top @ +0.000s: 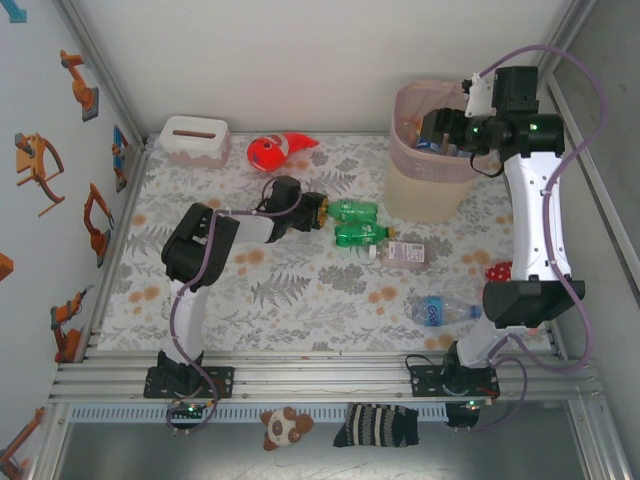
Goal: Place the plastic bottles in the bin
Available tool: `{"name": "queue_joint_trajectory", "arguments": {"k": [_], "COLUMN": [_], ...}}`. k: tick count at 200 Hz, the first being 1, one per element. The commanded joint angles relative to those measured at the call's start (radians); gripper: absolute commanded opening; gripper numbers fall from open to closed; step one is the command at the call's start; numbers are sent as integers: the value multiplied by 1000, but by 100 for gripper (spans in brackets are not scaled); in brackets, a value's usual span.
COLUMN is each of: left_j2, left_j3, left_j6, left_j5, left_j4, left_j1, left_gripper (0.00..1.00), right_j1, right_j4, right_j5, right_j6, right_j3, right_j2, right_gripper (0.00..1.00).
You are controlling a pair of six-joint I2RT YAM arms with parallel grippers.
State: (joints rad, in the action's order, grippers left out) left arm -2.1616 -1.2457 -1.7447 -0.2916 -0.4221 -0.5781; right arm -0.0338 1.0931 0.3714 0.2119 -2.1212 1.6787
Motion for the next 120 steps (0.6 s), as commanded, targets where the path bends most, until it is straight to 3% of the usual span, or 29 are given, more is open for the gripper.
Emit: {"name": "queue_joint_trajectory", "arguments": {"k": [1,54,120], "left_j2": [-34,-31,-14], "left_j3": [0,3,9], "left_j6": [37,35,27], "left_j5": [73,78,81], "left_j4": [89,83,47], "left_j1": [19,30,35], "left_gripper": [43,40,29], "right_j1": [8,7,6], "right_j4": [5,5,5], "right_j5": [-12,-14,-14], "right_j6": [-11,-13,-13], "right_j3": [8,8,8], "right_j2": [-30,-30,-34], "right_gripper": [81,81,80]}}
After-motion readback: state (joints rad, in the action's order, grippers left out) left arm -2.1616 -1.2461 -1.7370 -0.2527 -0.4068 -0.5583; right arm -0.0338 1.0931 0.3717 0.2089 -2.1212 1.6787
